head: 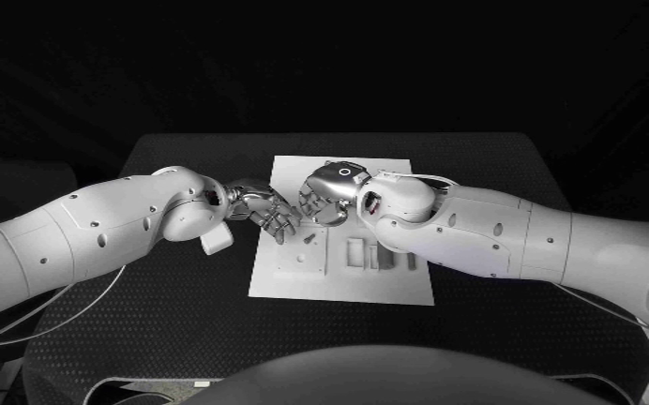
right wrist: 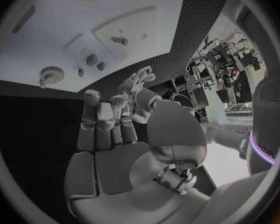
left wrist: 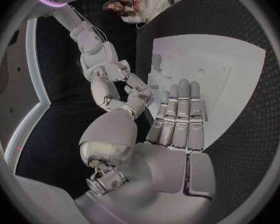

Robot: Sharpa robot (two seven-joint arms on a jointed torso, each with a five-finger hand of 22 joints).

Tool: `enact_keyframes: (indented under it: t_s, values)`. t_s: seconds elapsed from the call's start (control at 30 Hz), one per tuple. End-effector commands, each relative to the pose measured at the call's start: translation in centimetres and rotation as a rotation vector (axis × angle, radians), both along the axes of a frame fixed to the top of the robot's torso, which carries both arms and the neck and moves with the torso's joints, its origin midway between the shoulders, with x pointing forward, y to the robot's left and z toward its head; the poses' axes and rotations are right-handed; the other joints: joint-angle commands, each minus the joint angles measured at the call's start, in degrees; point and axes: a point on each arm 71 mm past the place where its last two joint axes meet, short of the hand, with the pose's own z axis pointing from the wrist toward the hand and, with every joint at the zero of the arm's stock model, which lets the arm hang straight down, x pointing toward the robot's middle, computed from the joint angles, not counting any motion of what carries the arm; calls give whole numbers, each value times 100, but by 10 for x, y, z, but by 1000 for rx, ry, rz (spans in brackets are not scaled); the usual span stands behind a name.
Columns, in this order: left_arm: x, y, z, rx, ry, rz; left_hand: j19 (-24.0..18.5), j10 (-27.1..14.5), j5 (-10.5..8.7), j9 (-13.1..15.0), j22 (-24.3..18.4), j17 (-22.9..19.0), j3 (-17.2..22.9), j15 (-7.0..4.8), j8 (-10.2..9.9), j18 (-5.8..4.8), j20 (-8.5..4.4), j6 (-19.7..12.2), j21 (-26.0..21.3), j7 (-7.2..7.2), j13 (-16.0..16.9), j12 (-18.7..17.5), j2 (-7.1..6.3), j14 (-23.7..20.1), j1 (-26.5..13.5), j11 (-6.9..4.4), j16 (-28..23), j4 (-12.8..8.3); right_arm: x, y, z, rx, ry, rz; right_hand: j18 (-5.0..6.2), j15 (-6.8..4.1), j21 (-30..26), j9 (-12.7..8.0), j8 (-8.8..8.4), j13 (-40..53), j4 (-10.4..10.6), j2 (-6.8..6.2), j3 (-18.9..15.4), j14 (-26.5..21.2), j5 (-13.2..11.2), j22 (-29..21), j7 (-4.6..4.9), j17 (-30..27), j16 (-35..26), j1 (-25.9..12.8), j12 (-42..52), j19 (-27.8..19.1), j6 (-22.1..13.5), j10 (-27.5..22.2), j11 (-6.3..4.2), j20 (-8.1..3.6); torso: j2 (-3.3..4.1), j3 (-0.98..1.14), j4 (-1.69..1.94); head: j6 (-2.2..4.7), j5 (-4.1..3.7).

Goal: Assemble the parts on the task board

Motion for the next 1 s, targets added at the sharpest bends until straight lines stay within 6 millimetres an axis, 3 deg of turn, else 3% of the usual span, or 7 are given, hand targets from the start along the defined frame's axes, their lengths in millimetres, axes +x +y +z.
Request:
enact_keyframes:
  t_s: [0.03, 0.23, 0.43, 0.6, 1.0]
  values:
    - [0, 0, 0, -7, 0, -7, -26, 43, -33, -1, -5, 13, 56, -20, 34, -60, -20, 66, 24, -13, 9, 26, 10, 14, 93, -34, -24, -9, 2, -3, -1, -5, 4, -8, -49, -37, 36, -2, -27, -9, 4, -16, 0, 10, 17, 102, 39, -6, 25, 56, 18, 39, 60, 34, 15, 9, 1, 0, 0, 0, 1]
    - [1, 6, 0, 1, -7, 14, -30, 70, -34, 0, -6, 28, 68, -21, 48, -67, -22, 94, 23, -23, 14, 33, -14, 14, 139, -44, -29, -11, 12, -7, -7, -5, 29, -36, -49, -23, 6, -18, -83, -25, 12, -50, 4, -13, 18, 89, 69, -29, -9, 34, -16, 20, -24, -4, 42, 16, 2, 1, -7, 0, 2]
    - [4, 11, 0, 8, -19, 39, -30, 80, -32, -5, -6, 43, 65, -23, 49, -71, -27, 101, 24, -8, 14, 31, -97, 15, 178, -42, -35, -11, 20, -4, -15, -23, 36, -42, -49, 140, -53, -156, -425, 1, 17, -345, 23, -93, 18, 90, 271, -55, -54, 161, -18, -49, -596, -131, 226, 53, 1, 2, 2, 0, 3]
    - [5, 15, 0, 11, -25, 59, -28, 77, -32, -15, -6, 52, 60, -20, 36, -75, -28, 84, 25, 22, 12, 24, -154, 15, 197, -19, -42, -8, 20, -2, -29, -62, 46, -27, -49, 226, -110, -225, -532, 7, 15, -509, 15, -208, 15, 93, 356, -75, -100, 268, -43, -150, -759, -277, 312, 113, -1, -1, 6, 0, 6]
    - [7, 16, 1, 4, -35, 85, -25, 79, -32, -24, -7, 65, 57, -19, 28, -78, -28, 69, 26, 50, 14, 22, -223, 18, 227, 8, -53, -6, 13, 10, -49, -110, 62, 21, -49, 266, -144, -273, -579, 9, 5, -590, -3, -287, 14, 100, 394, -89, -118, 380, -44, -221, -831, -362, 351, 162, 2, 1, 4, 0, 27]
